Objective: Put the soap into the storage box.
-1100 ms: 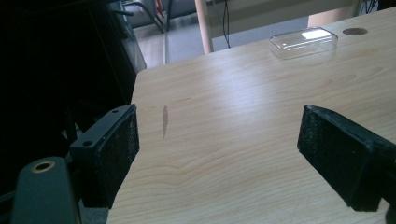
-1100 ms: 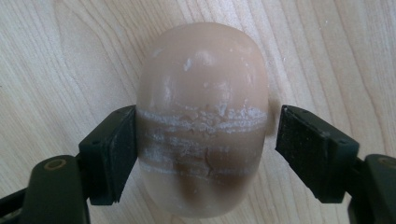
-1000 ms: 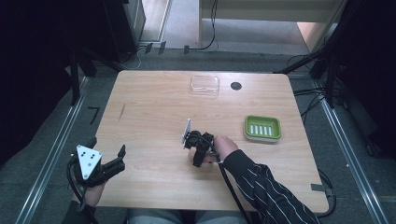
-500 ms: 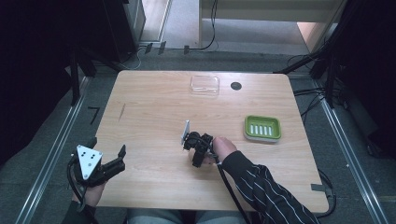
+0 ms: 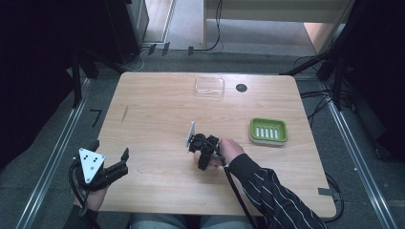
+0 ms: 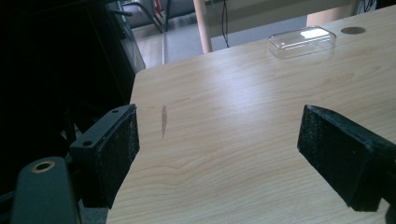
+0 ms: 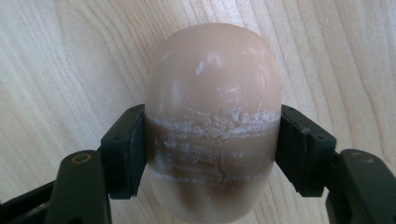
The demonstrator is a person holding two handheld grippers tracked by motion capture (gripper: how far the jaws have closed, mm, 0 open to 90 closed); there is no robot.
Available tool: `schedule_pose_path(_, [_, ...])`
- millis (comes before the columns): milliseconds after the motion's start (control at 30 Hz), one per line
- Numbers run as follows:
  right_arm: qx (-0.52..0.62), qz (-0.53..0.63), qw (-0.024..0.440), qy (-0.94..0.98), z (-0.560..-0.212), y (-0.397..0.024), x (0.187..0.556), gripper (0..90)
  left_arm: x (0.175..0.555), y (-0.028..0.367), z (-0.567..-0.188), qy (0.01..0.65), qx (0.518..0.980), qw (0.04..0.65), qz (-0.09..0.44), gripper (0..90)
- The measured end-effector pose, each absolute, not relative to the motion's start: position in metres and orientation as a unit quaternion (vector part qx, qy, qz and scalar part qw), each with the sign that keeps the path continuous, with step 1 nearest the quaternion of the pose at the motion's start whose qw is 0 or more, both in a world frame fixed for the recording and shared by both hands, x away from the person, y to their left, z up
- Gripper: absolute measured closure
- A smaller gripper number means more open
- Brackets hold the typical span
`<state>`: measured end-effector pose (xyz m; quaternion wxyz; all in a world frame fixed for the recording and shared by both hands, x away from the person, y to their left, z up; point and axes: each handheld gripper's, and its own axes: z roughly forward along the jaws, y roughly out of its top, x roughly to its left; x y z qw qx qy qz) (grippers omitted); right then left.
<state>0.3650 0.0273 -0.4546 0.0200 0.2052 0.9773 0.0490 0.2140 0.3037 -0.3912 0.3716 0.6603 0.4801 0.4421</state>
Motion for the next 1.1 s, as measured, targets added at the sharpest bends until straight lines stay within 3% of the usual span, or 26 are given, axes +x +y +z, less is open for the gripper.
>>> schedule_pose_path(1100, [0.198, 0.048, 0.030, 0.979, -0.440, -0.030, 0.363, 33.8, 0.233, 0.285, -0.392, 0.457, 0.678, 0.388, 0.425, 13.3])
